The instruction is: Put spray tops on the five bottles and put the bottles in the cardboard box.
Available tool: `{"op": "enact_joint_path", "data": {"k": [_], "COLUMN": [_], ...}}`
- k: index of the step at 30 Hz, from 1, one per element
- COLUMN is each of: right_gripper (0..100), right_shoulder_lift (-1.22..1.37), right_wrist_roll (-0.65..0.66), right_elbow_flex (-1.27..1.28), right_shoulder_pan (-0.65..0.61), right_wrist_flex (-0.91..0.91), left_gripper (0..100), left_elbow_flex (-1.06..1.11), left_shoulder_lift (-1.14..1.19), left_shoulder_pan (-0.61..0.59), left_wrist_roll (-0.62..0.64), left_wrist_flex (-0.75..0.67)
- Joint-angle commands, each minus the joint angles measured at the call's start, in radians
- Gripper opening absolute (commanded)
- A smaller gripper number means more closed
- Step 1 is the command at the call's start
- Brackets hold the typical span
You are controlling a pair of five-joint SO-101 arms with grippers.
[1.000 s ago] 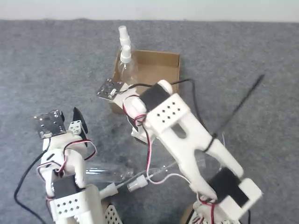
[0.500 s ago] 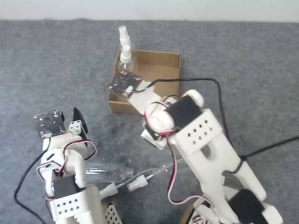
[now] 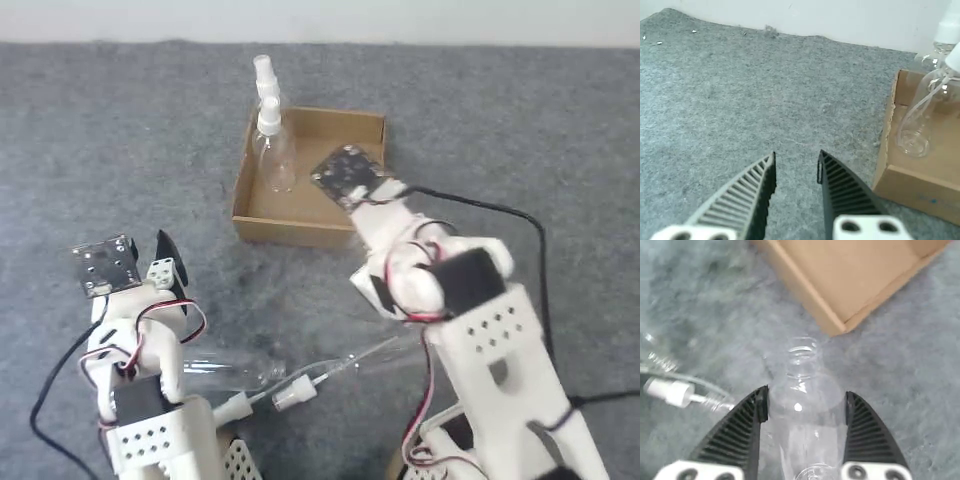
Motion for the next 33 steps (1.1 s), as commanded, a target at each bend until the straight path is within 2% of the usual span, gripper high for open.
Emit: {"op": "enact_joint_path", "data": {"k": [1,8,11,22,33], "right_gripper": [9.1,9.1,9.1,9.1,9.1], "right_shoulder_lift": [-0.082,-0.104,-0.107,-0.096,-0.096], "right_wrist_roll": [-0.06,-0.091,-0.14,-0.207,-0.209], "right_elbow_flex": [0.018,0.075,0.092,0.103,0.152], "right_shoulder_pan": [0.064,0.114,0.157,0.26,0.262], "right_wrist_flex": [-0.079,-0.168,-0.216,-0.265,-0.318], "left_gripper": [13,13,13,13,14], "left_elbow_flex": [-0.028,-0.11,-0.153,-0.369,-0.507], "left_shoulder_lift": [-0.011,-0.011,-0.009,-0.002,0.0], "left_shoulder_pan": [0.002,-0.003,-0.003,-0.003,0.005], "left_wrist_roll": [-0.012,-0.015,-0.084,-0.328,-0.42], "left_wrist_flex": [-0.034,-0.029,-0.015,0.207,0.423]}}
